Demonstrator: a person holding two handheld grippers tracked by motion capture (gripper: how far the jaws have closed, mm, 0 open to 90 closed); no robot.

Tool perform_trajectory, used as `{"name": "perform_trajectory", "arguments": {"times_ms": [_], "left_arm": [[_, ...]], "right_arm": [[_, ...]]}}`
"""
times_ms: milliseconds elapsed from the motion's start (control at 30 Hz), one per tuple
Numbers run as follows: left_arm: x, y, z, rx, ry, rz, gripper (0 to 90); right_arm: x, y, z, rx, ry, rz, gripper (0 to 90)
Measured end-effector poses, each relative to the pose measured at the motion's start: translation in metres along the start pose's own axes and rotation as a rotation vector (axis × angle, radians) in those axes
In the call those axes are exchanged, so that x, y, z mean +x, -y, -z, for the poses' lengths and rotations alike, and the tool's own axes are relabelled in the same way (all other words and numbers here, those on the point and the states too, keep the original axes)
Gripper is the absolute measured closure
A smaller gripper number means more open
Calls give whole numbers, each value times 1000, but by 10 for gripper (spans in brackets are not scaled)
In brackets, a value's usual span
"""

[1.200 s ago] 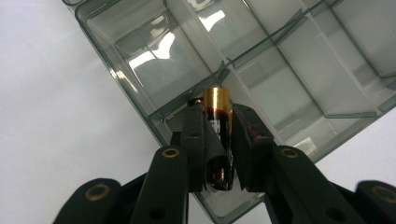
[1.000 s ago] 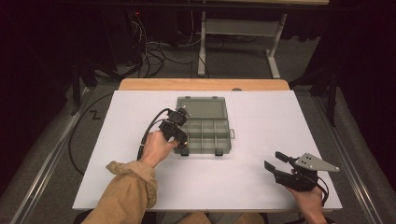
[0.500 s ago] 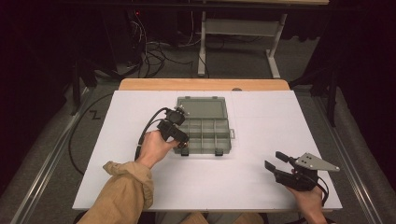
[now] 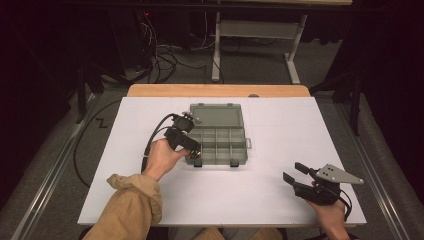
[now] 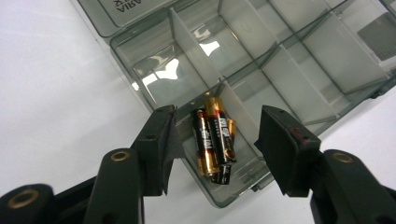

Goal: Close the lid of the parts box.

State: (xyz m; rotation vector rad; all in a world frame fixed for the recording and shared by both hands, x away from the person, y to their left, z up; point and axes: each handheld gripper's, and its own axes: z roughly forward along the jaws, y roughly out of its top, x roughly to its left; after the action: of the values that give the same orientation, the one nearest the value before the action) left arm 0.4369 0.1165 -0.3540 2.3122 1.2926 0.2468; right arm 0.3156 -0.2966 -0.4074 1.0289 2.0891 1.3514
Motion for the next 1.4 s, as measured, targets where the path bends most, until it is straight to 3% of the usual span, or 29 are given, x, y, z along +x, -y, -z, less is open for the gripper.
{"name": "perform_trajectory", "arguments": {"times_ms": [467, 667, 1400], "left_arm": [[18, 0, 5, -28, -34, 41, 451], [26, -2, 3, -25, -48, 55, 471], [40, -6, -8, -48, -32, 72, 461]], "right_arm": [[9, -6, -2, -22, -14, 16, 406], [14, -15, -6, -16, -38, 19, 443], [26, -36, -35, 78, -89, 7, 525]]}}
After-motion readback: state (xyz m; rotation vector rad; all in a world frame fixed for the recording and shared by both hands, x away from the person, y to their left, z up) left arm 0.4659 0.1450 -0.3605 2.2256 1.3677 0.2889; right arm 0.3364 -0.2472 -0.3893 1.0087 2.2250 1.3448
